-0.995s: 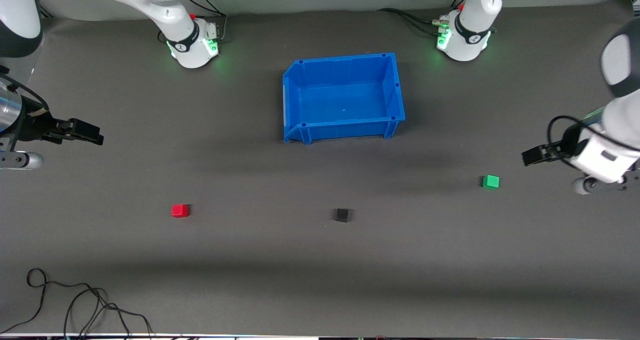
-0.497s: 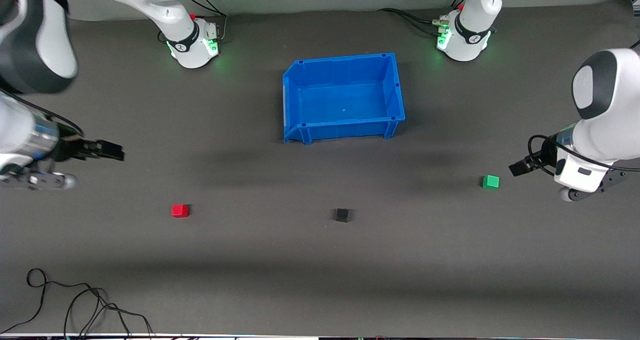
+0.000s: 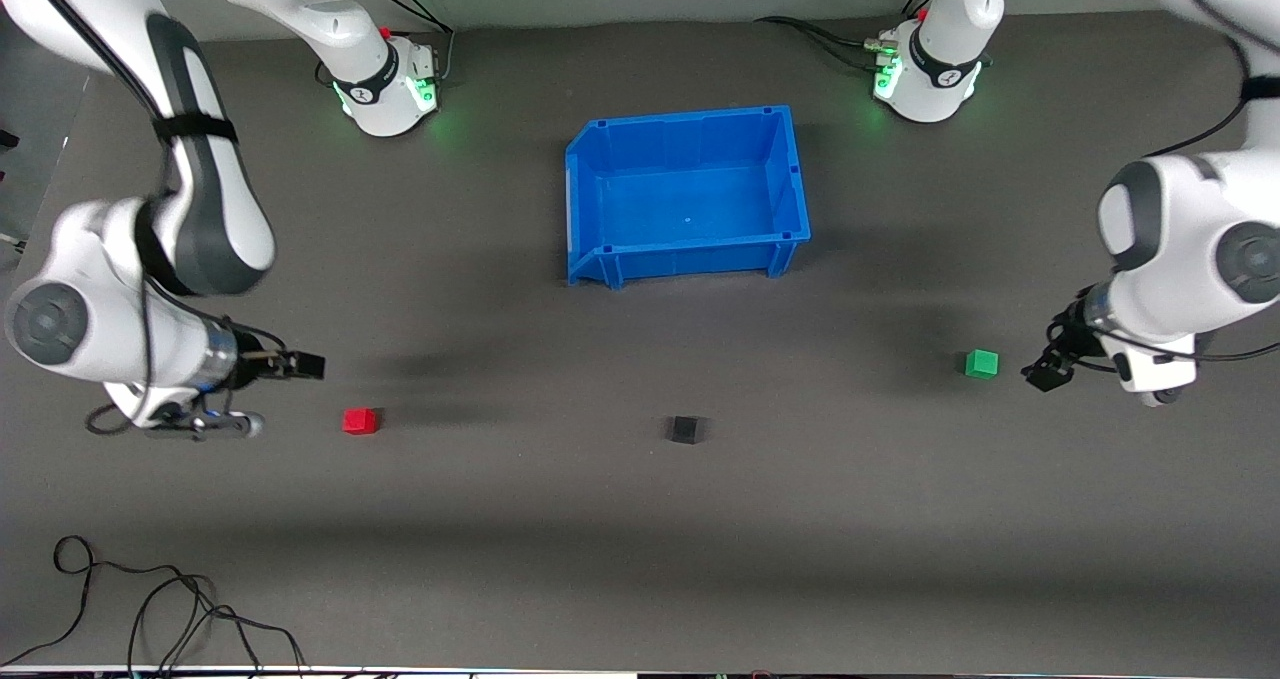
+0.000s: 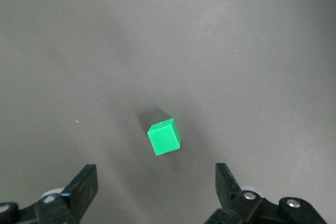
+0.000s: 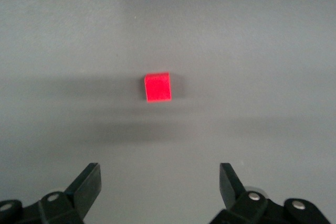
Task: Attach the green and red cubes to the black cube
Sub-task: 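Lower and close the right gripper on the red cube while the left grasps green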
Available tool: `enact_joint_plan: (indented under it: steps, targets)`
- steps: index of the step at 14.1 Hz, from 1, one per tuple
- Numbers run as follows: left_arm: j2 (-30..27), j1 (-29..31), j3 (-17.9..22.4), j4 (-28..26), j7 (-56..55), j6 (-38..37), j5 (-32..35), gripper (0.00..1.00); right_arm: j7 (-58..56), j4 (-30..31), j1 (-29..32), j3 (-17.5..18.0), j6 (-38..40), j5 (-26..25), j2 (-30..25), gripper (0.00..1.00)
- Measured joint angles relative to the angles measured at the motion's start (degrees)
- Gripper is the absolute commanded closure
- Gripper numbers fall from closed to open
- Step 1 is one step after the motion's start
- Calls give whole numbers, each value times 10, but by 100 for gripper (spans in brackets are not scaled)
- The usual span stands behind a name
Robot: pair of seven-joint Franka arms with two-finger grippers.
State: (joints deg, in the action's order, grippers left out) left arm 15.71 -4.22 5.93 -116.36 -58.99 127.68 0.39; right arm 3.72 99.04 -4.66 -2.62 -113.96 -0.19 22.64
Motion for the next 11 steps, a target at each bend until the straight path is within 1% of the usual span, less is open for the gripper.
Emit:
enact_joint_plan:
  steps: [3,6,9,11]
  targets:
    - [61,1,-1,-13,-93,52,-6,2,0,0,0,0,-58,0,53,0]
    - [99,2,0,-14,-125,68,-12,6,0,0,0,0,-106,0,92,0]
    - [103,8,0,-14,-129,80,-12,25,1,0,0,0,-153,0,119,0]
    - [109,11,1,-15,-129,97,-12,27,4,-1,-2,0,-178,0,133,0]
